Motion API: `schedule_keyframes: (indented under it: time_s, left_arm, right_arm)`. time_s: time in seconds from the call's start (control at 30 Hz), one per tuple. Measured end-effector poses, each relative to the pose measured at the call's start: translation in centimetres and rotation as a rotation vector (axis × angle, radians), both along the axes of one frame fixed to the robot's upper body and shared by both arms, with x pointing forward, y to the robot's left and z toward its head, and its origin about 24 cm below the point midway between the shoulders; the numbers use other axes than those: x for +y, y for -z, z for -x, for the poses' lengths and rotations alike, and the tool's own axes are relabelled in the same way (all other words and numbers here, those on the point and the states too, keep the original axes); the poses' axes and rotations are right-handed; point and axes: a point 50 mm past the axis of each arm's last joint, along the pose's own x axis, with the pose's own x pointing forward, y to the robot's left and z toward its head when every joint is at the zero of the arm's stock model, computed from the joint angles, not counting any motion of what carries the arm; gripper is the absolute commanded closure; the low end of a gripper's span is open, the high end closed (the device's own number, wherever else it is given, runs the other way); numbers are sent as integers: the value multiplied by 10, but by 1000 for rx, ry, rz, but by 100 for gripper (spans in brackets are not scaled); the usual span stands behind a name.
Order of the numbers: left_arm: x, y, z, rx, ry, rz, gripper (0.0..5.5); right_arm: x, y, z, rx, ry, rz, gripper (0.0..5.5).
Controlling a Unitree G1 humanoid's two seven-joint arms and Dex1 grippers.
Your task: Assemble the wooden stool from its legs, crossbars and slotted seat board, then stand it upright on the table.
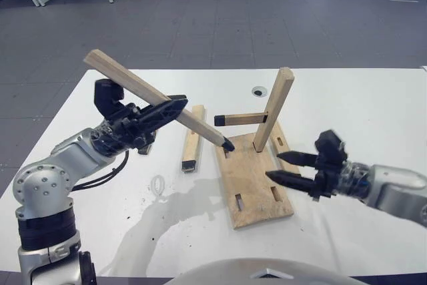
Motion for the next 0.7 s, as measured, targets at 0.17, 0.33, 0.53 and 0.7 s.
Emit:
schedule_keyframes:
  time_s: [0.17,0.33,0.53,0.7]
  left_arm:
    - [-8,23,-3,-209,-175,-221,345]
    - [-20,37,-3,-291,-71,-242,345]
    - [-23,65,-12,-271,-12,-280,345]
    - [-24,80,-27,-262,28,-305,345]
  right_arm:
    - [-3,42,16,-73,9,315,178]
    - [-7,51,13,-145,-16,383,178]
    - [-7,54,11,-173,-47,381,178]
    - [-8,53,10,-183,-71,384,178]
